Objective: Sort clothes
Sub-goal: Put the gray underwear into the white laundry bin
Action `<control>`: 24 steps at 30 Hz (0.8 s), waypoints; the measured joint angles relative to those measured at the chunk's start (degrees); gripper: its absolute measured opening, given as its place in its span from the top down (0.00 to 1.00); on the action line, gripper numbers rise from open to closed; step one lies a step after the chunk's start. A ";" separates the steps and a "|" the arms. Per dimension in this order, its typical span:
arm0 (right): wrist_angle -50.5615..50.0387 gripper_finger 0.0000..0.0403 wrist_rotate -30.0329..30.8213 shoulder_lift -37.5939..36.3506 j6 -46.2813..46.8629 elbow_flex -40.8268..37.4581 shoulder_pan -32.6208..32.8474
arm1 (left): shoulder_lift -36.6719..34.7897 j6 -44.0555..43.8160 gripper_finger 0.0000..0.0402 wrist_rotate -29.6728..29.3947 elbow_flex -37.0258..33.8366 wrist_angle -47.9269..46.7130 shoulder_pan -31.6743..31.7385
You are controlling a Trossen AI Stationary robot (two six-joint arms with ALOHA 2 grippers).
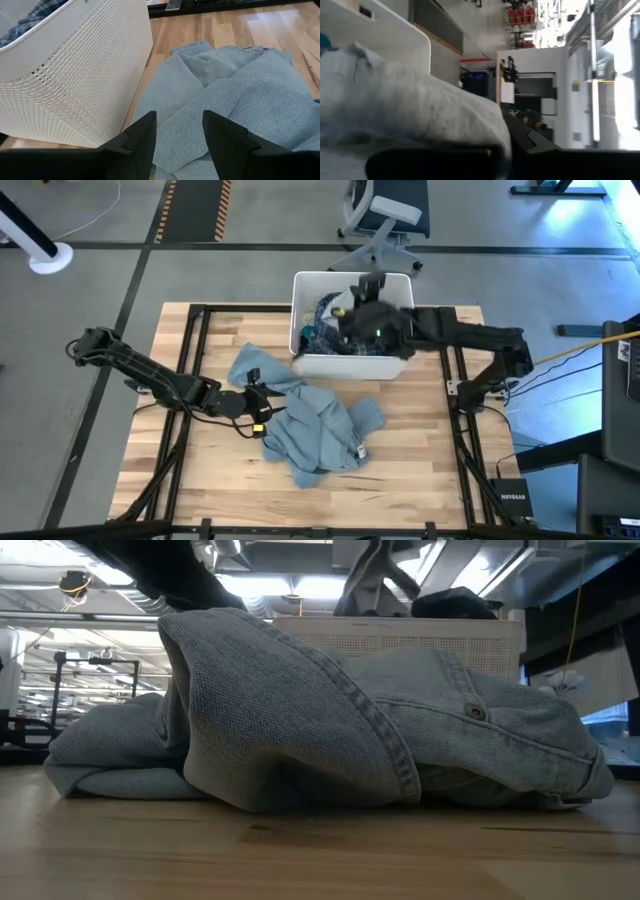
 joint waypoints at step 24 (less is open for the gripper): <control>-0.18 0.63 -25.57 6.44 15.11 0.09 -13.04 | 0.00 -0.33 0.61 0.01 0.00 -0.40 0.00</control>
